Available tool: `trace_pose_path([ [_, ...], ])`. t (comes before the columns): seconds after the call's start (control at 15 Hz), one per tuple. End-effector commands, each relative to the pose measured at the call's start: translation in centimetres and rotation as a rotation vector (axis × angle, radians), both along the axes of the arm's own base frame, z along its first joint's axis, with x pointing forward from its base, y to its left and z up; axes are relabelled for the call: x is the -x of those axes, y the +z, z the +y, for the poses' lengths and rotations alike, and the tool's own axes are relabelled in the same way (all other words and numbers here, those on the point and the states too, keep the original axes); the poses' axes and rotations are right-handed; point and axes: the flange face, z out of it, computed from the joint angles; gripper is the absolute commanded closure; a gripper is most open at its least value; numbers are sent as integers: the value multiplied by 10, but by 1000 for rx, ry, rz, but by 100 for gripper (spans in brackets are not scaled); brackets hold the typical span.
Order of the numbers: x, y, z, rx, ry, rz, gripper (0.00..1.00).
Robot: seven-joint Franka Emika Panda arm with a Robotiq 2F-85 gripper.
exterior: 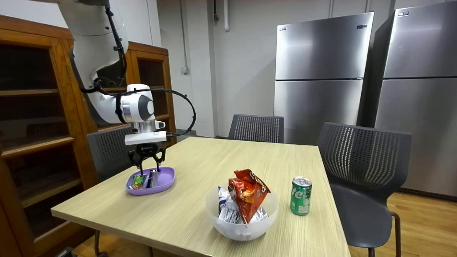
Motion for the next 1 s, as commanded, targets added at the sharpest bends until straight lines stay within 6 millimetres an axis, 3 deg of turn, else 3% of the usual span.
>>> trace_pose_path([
  [0.0, 2, 32, -5, 7, -29, -26, 5],
  [0.07, 3, 40, -7, 12, -30, -31, 0],
  [0.27, 5, 59, -21, 43, -26, -64, 0],
  [0.93, -3, 93, -132, 95, -181, -87, 0],
])
